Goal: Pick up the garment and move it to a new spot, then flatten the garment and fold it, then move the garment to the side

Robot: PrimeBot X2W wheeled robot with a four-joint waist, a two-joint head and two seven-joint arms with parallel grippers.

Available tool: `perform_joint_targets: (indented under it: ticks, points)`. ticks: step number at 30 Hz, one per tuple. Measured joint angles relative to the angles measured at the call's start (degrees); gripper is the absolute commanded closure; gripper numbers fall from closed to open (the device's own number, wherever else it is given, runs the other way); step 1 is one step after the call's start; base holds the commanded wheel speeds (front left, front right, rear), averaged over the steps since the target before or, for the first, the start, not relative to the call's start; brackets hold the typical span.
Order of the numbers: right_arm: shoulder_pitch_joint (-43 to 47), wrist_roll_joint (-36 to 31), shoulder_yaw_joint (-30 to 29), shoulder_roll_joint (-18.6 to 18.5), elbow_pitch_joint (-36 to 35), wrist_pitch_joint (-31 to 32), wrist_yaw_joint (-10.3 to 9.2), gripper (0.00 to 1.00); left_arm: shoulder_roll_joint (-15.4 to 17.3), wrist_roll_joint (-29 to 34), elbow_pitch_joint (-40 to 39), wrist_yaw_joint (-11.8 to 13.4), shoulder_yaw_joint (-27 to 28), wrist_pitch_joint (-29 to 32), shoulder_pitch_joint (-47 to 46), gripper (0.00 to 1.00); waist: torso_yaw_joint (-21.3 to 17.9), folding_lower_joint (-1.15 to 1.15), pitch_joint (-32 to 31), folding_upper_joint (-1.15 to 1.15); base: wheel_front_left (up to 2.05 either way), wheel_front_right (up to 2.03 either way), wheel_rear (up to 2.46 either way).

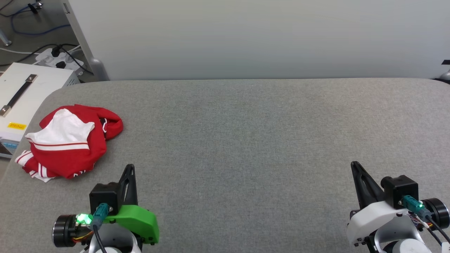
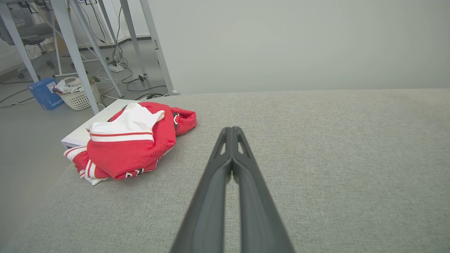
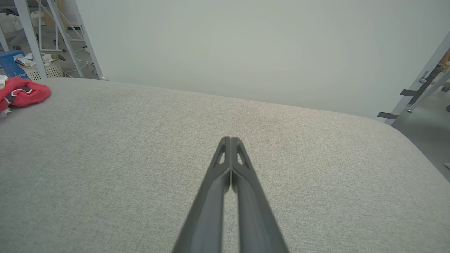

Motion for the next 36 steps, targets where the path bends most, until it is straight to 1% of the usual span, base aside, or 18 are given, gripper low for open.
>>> perform_joint_targets:
  ticks: [18, 19, 36]
  points:
    - [0.0, 0.0, 0.0, 0.0, 0.0, 0.0, 0.0, 1.0, 0.0, 0.0, 0.0, 0.0, -0.01, 0.0, 0.0, 1.0, 0.0, 0.0, 0.0, 0.0, 0.0, 0.0, 0.0]
    - [0.01, 0.01, 0.0, 0.0, 0.01, 0.0, 0.0, 0.0, 0.0, 0.0, 0.0, 0.0, -0.01, 0.0, 0.01, 0.0, 0.0, 0.0, 0.0, 0.0, 0.0, 0.0, 0.0]
    - [0.02, 1.67, -0.36, 0.0, -0.27, -1.18, 0.0, 0.0, 0.01, -0.62, -0.02, 0.2, -0.02, -1.12, 0.06, 0.0, 0.0, 0.0, 0.2, 0.0, 0.0, 0.0, 0.0]
